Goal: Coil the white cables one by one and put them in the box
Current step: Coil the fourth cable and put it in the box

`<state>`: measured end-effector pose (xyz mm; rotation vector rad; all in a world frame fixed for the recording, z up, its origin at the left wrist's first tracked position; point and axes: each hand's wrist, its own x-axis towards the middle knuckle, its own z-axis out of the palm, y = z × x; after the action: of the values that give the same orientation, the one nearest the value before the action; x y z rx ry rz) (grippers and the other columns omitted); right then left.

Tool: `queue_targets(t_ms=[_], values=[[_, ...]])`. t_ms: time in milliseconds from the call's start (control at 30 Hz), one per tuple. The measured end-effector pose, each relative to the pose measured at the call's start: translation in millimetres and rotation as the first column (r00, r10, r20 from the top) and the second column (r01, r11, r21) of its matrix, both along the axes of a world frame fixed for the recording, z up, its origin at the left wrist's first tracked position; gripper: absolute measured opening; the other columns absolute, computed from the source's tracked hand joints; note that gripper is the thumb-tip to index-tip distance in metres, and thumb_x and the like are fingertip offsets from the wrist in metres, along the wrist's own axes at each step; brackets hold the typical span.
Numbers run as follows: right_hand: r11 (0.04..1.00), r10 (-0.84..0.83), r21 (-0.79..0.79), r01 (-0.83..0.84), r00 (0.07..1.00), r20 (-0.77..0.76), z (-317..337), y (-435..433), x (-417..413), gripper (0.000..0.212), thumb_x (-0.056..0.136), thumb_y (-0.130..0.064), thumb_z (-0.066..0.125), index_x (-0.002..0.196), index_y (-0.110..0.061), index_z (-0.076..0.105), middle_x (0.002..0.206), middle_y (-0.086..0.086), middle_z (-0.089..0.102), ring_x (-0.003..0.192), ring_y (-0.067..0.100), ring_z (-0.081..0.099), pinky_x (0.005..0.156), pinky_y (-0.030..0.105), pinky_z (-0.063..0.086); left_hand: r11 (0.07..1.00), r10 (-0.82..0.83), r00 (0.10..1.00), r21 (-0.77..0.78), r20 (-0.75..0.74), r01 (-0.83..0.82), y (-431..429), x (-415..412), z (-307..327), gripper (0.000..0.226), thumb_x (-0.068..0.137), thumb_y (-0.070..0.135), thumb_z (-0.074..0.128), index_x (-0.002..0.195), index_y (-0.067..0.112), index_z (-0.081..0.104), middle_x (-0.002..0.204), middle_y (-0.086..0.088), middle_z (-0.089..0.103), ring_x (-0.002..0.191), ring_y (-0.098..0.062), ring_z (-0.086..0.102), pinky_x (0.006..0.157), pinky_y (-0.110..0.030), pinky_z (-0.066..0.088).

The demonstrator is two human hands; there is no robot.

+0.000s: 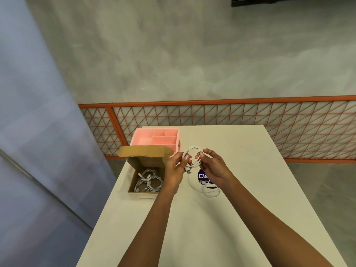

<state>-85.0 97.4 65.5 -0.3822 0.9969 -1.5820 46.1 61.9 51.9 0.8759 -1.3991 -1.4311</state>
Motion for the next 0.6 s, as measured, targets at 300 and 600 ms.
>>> queue_targets(t_ms=[300, 600], values=[[0.987, 0.159, 0.009, -0.162, 0.950, -0.270, -16, -4, 7, 0.019, 0.095, -0.004, 0.049, 0.112, -0.007, 0.058, 0.083, 0.002, 0.062, 0.073, 0.013, 0.051, 0.065, 0.024, 0.035, 0.994, 0.074, 0.996, 0.073, 0.056, -0.078, -6, 16, -4, 0.014, 0.096, 0.016, 0.053, 0.094, 0.010, 0.065, 0.073, -0.001, 0.067, 0.069, -0.008, 0.064, 0.063, -0.028, 0.051], [0.916, 0.371, 0.043, -0.398, 0.803, -0.467, -24, 12, 19, 0.016, 0.100, -0.016, 0.044, 0.115, -0.017, 0.049, 0.084, -0.011, 0.060, 0.071, -0.003, 0.052, 0.068, 0.022, 0.034, 1.000, 0.005, 0.989, 0.020, 0.145, -0.008, -15, 44, -15, 0.016, 0.096, 0.009, 0.051, 0.101, 0.004, 0.066, 0.075, -0.007, 0.063, 0.064, 0.001, 0.060, 0.068, -0.013, 0.048]])
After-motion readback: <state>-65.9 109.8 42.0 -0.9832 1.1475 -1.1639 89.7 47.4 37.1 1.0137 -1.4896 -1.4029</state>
